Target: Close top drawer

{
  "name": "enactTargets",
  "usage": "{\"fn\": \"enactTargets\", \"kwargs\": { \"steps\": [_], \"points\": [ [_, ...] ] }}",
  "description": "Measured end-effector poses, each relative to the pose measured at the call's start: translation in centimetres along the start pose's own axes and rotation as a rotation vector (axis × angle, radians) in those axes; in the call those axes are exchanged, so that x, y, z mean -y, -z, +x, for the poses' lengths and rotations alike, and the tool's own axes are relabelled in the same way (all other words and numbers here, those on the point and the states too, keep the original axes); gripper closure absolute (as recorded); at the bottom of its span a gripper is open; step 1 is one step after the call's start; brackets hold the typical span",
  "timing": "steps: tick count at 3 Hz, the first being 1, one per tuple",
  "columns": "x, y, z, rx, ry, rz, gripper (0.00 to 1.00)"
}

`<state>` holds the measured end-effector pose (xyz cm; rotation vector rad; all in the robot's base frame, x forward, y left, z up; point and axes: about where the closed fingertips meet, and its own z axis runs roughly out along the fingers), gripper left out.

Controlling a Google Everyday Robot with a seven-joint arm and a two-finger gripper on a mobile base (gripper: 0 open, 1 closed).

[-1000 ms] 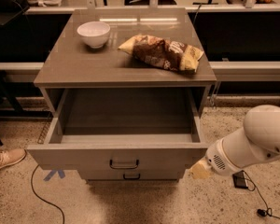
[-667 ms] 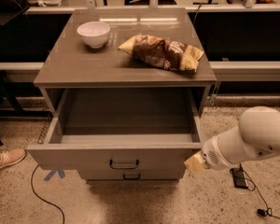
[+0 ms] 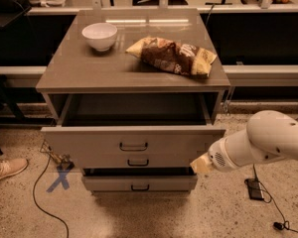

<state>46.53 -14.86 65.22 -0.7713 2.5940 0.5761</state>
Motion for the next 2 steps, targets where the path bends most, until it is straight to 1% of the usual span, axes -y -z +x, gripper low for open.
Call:
{"fn": "enactTargets", "kwargs": {
  "steps": [1, 2],
  "points": [
    [0.5, -0.9, -0.6, 0.019, 0.000, -0.006, 1.00],
    [2.6, -3.3, -3.5, 0.053, 0.035, 0.009, 1.00]
  ]
}}
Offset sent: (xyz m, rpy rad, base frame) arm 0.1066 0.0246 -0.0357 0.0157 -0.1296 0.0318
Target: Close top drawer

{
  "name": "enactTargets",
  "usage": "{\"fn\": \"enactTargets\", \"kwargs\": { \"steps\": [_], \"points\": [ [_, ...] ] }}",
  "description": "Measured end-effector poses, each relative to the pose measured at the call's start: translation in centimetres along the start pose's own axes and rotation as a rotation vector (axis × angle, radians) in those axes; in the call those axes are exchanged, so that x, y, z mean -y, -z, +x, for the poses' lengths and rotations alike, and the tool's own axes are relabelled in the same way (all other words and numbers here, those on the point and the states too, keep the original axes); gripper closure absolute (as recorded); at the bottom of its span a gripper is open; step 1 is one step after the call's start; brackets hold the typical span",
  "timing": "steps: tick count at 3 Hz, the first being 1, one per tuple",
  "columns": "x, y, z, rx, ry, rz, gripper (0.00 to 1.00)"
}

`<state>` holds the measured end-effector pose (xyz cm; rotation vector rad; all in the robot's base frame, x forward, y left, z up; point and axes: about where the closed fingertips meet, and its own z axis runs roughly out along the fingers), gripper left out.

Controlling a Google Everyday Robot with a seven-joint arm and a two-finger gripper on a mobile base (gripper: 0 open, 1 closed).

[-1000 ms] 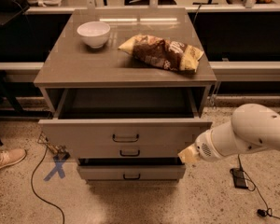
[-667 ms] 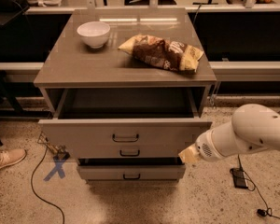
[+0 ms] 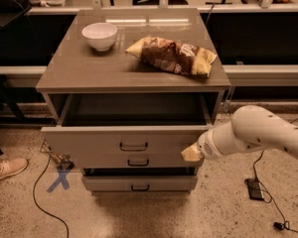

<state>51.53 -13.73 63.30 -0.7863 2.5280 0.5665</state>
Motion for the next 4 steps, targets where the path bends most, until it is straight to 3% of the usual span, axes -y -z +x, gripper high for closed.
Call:
{"fn": "enactTargets", "kwargs": {
  "steps": [1, 2, 3, 4],
  "points": [
    [1.6, -2.1, -3.5, 0.067, 0.031, 0.000, 1.00],
    [2.0, -2.5, -4.5, 0.099, 0.036, -0.002, 1.00],
    [3.0, -3.5, -8.0, 0.200, 0.055, -0.006, 1.00],
    [3.5, -4.0, -10.1, 0.255, 0.071, -0.013, 1.00]
  ]
}}
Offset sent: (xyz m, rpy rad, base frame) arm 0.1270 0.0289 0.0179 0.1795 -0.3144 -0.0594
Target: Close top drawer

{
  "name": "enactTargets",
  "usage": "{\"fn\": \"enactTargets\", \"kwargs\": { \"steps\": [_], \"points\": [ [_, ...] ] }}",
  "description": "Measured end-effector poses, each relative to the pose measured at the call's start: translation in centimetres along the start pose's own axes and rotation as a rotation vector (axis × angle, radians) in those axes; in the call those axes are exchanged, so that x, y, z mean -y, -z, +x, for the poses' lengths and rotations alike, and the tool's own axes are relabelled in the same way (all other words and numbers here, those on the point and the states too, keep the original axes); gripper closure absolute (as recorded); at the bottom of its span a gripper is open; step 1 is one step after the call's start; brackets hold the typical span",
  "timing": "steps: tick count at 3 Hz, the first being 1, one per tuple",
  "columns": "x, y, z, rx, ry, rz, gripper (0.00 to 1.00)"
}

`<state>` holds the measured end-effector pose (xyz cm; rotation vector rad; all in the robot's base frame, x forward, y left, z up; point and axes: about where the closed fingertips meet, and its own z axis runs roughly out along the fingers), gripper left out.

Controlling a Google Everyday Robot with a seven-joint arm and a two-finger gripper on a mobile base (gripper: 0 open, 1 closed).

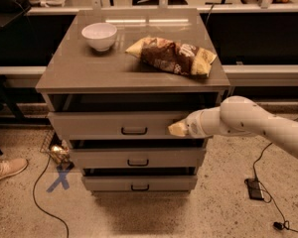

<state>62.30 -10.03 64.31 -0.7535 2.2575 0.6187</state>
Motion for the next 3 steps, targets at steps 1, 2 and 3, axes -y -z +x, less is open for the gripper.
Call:
{"fn": "enactTargets", "kwargs": {
  "steps": [1, 2, 3],
  "points": [
    [1.05, 0.37, -1.46, 0.081, 0.001, 0.026, 1.00],
    [0.94, 0.51, -1.33, 0.082, 0.001, 0.027, 1.00],
    [0.94, 0.51, -1.33, 0.082, 0.001, 0.027, 1.00]
  ]
}}
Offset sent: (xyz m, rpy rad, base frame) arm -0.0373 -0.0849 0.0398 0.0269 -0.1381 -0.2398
